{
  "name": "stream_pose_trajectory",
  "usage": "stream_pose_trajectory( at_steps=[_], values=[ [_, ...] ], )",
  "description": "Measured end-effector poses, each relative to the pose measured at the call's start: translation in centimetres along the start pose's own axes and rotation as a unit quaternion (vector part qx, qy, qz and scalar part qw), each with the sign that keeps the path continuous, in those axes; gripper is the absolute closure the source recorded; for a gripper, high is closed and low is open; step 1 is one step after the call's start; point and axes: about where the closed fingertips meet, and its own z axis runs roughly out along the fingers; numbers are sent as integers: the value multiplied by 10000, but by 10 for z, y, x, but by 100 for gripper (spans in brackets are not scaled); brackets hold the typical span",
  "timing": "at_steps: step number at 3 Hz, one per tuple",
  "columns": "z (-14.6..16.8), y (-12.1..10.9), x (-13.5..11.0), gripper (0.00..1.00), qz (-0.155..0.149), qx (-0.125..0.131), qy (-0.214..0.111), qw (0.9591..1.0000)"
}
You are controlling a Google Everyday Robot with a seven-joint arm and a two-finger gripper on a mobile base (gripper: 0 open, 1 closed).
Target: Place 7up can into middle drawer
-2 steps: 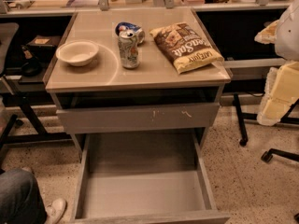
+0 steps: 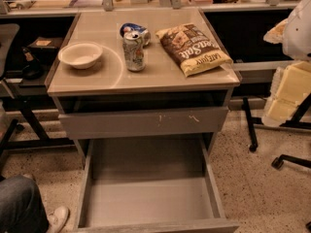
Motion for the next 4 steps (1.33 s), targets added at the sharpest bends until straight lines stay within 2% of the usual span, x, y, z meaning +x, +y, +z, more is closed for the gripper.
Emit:
stream_pose_trajectory(
  at_steps=[1,2,3,4],
  values=[
    [36,-30,-29,0,160,5,-217,9996],
    [37,-30,-29,0,159,7,-220,9996],
    [51,-35,-36,0,604,-19,-618,9963],
    [71,-57,-61,0,1091,-97,-960,9893]
  ],
)
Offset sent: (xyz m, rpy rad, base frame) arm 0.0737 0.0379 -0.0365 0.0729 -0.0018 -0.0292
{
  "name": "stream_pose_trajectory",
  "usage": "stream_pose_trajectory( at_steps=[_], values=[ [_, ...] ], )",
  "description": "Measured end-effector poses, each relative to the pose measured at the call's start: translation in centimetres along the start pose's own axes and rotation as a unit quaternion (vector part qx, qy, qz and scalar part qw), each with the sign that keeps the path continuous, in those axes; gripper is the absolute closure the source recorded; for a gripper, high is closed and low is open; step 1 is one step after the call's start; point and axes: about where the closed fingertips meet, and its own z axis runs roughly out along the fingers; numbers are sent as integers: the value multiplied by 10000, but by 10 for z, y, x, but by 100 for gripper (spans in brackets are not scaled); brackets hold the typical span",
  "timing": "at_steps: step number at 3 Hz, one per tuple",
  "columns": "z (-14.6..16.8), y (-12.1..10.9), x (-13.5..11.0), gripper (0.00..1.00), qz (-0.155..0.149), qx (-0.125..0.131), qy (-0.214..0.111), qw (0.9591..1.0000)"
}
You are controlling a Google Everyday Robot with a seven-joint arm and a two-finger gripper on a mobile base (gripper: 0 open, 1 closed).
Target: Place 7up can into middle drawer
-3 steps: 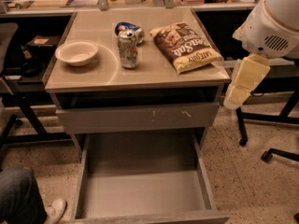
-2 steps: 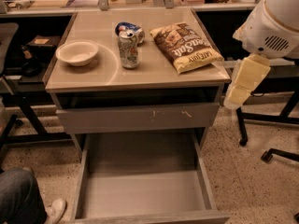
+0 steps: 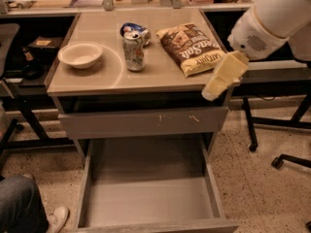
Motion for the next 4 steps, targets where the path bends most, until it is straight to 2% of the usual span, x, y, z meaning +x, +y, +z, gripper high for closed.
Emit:
stream_pose_trajectory(
  at_steps=[1,2,3,4],
  values=[
    [23,-19,-32,0,215,-70,-211,9995],
    [40,-28,-58,0,210,-201,-546,9981],
    [40,-28,-59,0,215,-207,-556,9980],
    [55,-27,-61,0,401,-271,-897,9948]
  ],
)
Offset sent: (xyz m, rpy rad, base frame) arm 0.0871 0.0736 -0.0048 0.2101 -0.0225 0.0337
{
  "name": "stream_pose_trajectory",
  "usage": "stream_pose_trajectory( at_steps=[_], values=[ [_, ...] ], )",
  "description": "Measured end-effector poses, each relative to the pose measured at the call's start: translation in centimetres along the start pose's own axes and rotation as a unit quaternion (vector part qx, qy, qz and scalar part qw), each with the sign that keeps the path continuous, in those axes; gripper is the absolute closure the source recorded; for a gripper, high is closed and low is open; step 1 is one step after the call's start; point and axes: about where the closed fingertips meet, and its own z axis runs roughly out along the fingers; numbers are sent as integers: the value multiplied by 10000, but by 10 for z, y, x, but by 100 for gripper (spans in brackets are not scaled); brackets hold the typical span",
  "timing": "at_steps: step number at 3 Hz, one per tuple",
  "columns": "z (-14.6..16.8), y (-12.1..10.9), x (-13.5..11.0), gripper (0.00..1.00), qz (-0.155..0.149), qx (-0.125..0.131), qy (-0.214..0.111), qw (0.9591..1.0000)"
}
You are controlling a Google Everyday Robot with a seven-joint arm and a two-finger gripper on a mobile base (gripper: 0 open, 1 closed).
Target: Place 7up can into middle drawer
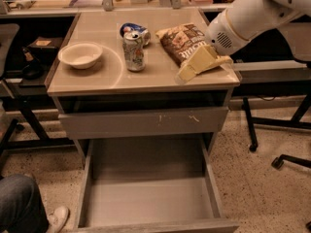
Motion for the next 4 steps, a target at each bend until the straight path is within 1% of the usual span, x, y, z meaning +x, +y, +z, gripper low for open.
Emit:
stream_pose_trajectory(
  at_steps=[1,2,3,4],
  values=[
    [33,-5,-23,0,176,-31,-529,9984],
    [61,-11,-50,0,220,-36,-847,9962],
    [90,-13,-74,0,201,-97,-1020,9945],
    [111,-18,-88,0,169,-170,-1167,9929]
  ],
)
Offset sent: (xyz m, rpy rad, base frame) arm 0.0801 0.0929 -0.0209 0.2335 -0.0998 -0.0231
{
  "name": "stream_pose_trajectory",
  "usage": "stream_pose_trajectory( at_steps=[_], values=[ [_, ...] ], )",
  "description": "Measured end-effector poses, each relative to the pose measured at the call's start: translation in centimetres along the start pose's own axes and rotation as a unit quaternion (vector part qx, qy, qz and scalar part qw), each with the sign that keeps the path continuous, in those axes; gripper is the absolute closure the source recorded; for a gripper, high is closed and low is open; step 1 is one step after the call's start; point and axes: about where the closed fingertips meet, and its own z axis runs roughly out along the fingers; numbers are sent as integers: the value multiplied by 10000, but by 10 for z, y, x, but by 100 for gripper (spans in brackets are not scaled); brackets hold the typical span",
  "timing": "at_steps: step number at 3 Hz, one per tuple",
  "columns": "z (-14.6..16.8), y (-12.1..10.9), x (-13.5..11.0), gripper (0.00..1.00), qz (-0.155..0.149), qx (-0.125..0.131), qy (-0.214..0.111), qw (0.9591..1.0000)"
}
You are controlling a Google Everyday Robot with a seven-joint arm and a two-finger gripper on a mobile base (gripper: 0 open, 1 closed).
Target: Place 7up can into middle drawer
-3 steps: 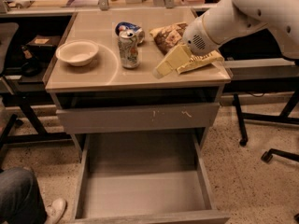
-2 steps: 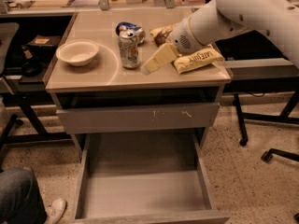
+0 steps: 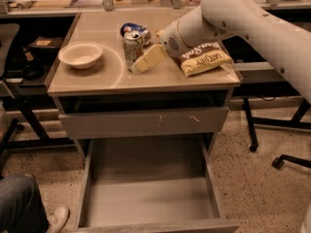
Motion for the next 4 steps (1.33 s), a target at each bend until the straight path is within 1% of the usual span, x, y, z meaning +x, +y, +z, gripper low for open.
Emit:
stream_pose_trajectory(
  at_steps=[1,3,4],
  values=[
    [23,-5,-7,0,-76,-107,-102,9999],
    [63,-14,-22,0,-132,-346,-293,9989],
    [75,-15,-28,0,-135,-459,-348,9983]
  ],
)
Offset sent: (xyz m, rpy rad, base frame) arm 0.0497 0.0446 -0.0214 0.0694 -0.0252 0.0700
